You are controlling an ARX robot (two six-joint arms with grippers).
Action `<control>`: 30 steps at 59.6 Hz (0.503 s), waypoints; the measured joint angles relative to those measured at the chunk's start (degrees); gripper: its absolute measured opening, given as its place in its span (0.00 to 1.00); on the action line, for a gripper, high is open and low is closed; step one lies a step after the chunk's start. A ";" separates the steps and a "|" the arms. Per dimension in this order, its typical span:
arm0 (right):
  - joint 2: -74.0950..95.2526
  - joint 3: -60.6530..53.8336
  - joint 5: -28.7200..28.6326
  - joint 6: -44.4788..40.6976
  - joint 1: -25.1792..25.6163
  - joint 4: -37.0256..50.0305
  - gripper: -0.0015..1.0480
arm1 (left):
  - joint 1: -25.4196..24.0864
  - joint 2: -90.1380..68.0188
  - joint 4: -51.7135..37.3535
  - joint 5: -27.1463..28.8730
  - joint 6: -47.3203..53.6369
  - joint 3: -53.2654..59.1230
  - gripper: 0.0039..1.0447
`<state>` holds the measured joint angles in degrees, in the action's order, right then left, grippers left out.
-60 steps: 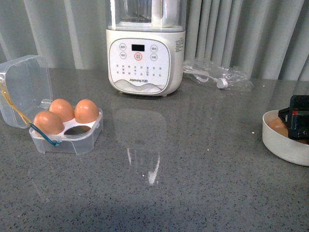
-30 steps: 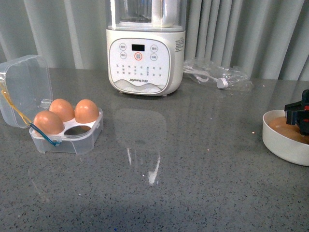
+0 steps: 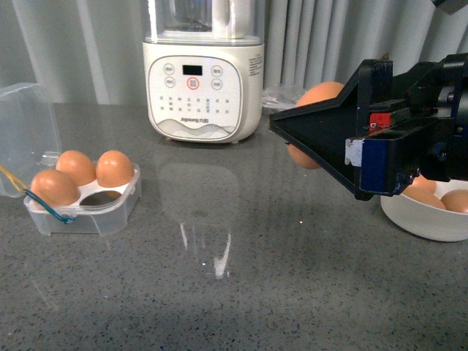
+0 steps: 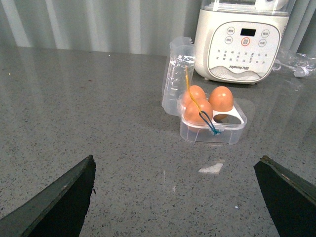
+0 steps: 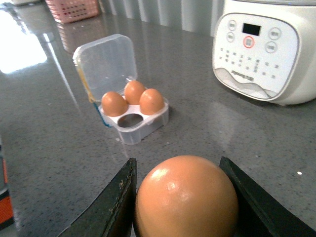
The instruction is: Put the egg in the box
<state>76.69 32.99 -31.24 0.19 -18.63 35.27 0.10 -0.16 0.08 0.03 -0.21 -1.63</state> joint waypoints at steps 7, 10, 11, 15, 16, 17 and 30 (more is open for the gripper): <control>0.04 -0.61 -5.20 0.00 0.57 1.01 0.41 | 0.00 0.00 0.00 0.00 0.00 0.00 0.94; 0.48 -0.57 -6.08 -0.09 0.57 1.66 0.41 | 0.00 0.00 0.00 0.00 0.00 0.00 0.94; 0.66 -0.52 -6.19 -0.20 0.52 1.66 0.41 | 0.00 0.00 0.00 0.02 0.00 0.00 0.94; 1.73 -0.39 -6.45 -0.46 0.17 2.05 0.41 | 0.00 0.00 0.00 0.02 0.00 0.00 0.94; 1.92 -0.31 -6.47 -0.59 0.09 2.08 0.41 | 0.00 0.00 0.00 0.02 0.00 0.00 0.94; 2.43 -0.09 -6.36 -0.87 -0.13 2.08 0.41 | 0.00 0.00 0.00 0.02 0.00 0.00 0.94; 10.16 5.84 -5.11 -3.67 -3.93 2.54 0.41 | 0.00 0.00 0.00 0.02 0.00 0.00 0.94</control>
<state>86.85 38.83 -36.36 -3.49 -22.57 37.80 0.10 -0.16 0.08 0.05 -0.21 -1.63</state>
